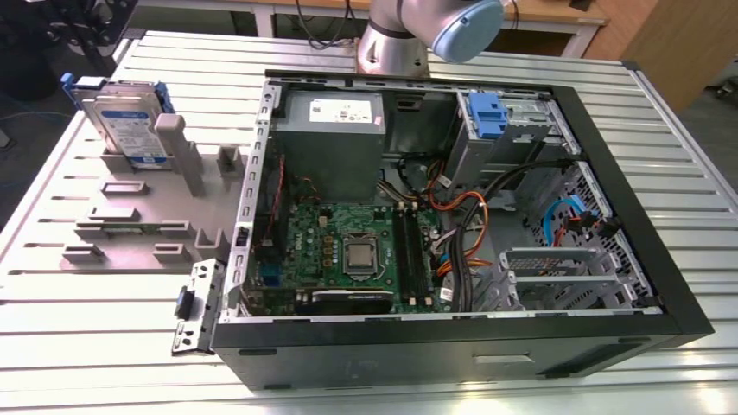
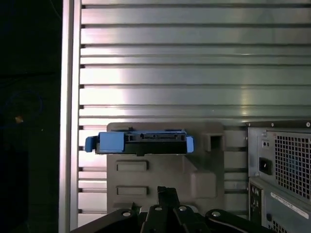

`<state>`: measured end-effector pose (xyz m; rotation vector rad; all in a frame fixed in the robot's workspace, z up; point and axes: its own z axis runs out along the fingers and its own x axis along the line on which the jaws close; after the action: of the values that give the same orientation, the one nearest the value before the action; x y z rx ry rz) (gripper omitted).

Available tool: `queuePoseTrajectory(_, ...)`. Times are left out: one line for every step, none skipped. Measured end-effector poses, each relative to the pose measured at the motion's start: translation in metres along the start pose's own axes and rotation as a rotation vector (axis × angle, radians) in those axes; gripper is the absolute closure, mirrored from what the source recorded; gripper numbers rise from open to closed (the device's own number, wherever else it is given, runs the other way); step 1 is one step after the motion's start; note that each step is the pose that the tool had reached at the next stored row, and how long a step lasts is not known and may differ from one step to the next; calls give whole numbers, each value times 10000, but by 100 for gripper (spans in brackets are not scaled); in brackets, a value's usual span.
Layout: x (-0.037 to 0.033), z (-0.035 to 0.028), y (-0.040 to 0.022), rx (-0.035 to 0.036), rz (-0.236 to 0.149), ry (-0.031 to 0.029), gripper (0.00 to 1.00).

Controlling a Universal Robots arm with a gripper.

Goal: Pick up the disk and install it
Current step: 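Reach for the disk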

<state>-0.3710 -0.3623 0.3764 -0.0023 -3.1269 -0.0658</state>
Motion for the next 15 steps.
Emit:
queuePoseTrajectory(0,0,0,3,-151,7,89)
queuePoseTrajectory(1,0,0,4,-234,12,89)
queuePoseTrajectory(5,-1,0,5,-268,14,89)
queuePoseTrajectory(12,0,1,6,-286,14,89)
queuePoseTrajectory(23,1,6,5,-293,14,89)
queuePoseTrajectory(40,3,11,5,-294,13,89)
queuePoseTrajectory(58,4,16,5,-294,13,89)
queuePoseTrajectory(76,5,21,5,-294,14,89)
queuePoseTrajectory(92,6,23,6,-295,14,89)
queuePoseTrajectory(109,7,25,6,-295,14,89)
queuePoseTrajectory(126,8,26,5,-295,13,89)
queuePoseTrajectory(145,9,28,5,-295,13,89)
queuePoseTrajectory(163,11,30,5,-295,11,89)
queuePoseTrajectory(178,12,33,4,-294,8,89)
queuePoseTrajectory(193,13,36,5,-295,4,89)
